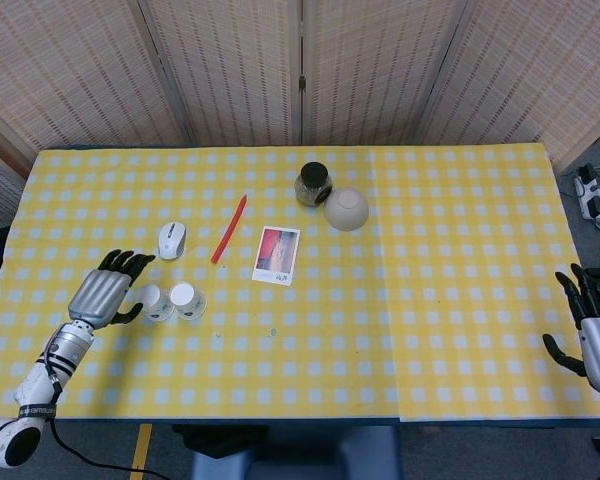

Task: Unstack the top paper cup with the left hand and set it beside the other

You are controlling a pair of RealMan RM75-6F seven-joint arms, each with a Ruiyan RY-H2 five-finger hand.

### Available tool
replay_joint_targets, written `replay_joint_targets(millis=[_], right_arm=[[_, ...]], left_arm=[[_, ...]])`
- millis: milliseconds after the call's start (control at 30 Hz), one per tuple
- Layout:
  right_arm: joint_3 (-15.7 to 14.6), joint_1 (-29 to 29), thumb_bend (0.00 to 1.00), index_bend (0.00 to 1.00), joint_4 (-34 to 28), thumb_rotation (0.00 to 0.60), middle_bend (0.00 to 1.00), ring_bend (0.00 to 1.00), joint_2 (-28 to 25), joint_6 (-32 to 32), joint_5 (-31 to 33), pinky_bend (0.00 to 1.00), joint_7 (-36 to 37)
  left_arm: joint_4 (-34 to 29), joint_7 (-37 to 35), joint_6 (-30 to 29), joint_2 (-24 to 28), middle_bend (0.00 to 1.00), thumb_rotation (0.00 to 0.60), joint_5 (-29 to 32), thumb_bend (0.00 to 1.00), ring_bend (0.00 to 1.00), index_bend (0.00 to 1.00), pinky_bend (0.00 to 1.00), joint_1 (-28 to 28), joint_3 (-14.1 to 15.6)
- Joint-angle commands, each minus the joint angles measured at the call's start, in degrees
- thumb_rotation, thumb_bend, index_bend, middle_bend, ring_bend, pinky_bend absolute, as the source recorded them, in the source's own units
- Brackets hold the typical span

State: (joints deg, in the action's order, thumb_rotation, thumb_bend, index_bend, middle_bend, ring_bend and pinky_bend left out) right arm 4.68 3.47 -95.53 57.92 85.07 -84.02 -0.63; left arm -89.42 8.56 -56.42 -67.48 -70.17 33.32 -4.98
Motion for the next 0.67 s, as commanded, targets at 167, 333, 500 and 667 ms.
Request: replay_joint_targets(millis=[167,333,500,667], right_arm=[[-0.2,0.6,0.34,0.00,0.7,0.600,0.01,0.09,-0.5,-1.6,-0.1,0.00,2.5],[-0.5,1.3,0.34,0.00,1.7,0.600,0.04,0.10,-0.5,-3.1,-0.7,0.00,5.6],[-1.0,2.0,0.34,0.02,3.0,0.600,0.06,0.11,0.3,-4.0,-2.0,0.00,7.6],[-1.4,2.2,0.34,0.03,3.3,0.600,0.07,0.12,0.9,-4.2,-2.6,0.00,8.0]], left_arm=[[-3.2,0.3,-13.8,2.5,0.14,0.600,1.9,0.44,0.08,0.15,0.04,-6.7,-3.1],[-2.5,3.8,-22.6,1.3,0.14,0.600,1.2,0.44,0.08,0.17,0.04,-11.8,-1.9],[-2.3,4.3,-27.8,0.0,0.14,0.600,-1.0,0.44,0.08,0.18,0.03,-16.5,0.6],[-2.6,4.5,-32.6,-1.1,0.14,0.600,-3.8,0.44,0.08,0.18,0.03,-20.6,2.6]])
